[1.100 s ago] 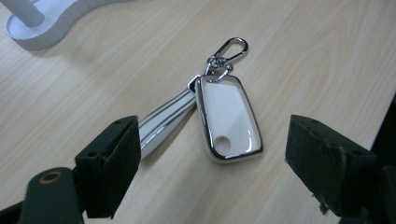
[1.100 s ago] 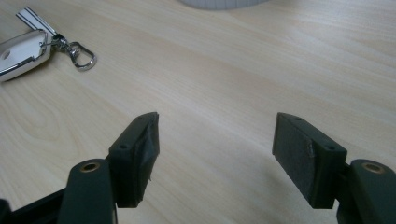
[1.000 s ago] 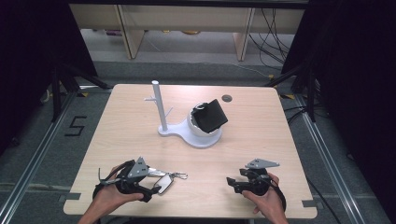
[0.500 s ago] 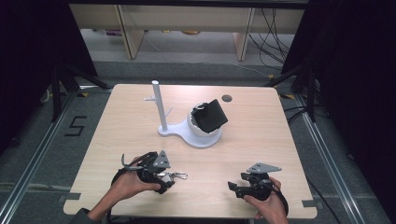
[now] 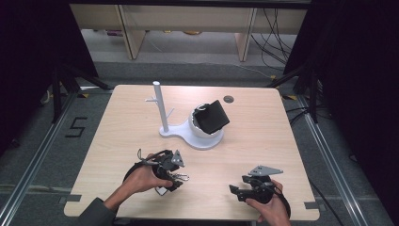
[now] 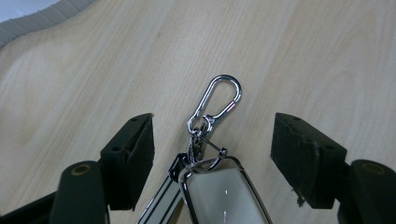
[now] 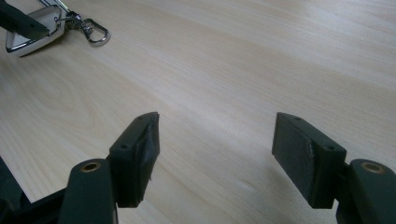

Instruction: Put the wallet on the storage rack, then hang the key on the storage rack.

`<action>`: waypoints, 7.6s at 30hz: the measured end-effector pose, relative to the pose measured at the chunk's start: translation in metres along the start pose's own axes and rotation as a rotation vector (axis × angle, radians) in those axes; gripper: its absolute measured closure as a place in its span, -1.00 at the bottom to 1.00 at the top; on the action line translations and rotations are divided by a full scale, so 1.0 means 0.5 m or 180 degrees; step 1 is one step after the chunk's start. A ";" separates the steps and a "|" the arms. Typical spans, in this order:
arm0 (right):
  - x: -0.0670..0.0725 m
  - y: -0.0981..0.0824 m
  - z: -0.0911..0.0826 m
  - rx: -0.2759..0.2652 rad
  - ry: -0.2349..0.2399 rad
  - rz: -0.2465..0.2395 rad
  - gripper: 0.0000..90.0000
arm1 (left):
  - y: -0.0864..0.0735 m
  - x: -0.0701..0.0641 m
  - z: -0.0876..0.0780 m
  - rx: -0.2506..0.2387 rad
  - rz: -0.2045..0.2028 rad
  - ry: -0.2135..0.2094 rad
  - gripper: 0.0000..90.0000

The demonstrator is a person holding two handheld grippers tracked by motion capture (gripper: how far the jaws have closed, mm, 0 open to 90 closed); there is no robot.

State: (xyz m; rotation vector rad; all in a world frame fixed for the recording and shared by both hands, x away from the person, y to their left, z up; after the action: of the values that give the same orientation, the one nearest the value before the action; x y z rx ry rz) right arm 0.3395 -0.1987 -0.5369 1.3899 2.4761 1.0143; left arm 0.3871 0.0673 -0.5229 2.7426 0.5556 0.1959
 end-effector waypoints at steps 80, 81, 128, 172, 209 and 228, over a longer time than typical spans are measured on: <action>0.010 0.000 0.004 0.0080 0.0120 -0.0001 -0.26 | 0.043 -0.004 0.046 0.1175 0.0517 -0.0373 0.66; 0.010 0.001 0.004 0.0066 0.0116 -0.0015 -0.26 | 0.043 -0.003 0.046 0.1153 0.0502 -0.0387 0.66; 0.009 0.002 0.007 0.0067 0.0150 0.0014 -0.26 | 0.010 0.180 -0.267 0.0697 -0.0129 0.0281 0.68; 0.013 0.000 0.013 0.0097 0.0168 -0.0031 -0.26 | 0.031 0.348 -0.365 0.0504 -0.0903 0.0595 0.68; 0.009 0.000 0.010 0.0107 0.0157 -0.0049 -0.26 | 0.061 0.360 -0.316 0.0682 -0.0921 0.0538 0.70; 0.007 0.000 0.008 0.0094 0.0164 0.0059 -0.26 | 0.036 0.333 -0.327 0.0606 -0.0920 0.0438 0.45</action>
State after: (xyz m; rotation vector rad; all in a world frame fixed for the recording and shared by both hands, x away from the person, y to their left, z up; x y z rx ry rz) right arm 0.3391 -0.1939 -0.5390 1.4155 2.5293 1.0340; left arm 0.5132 0.1663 -0.3524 2.7994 1.0482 0.2741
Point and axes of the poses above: each handheld gripper's, and its own axes: z roughly forward along the jaws, y roughly out of its top, x roughly to its left, the point moved 6 cm from there along z, roughly forward along the jaws, and after that the axes turned 6 degrees about x, right-handed, at the moved point
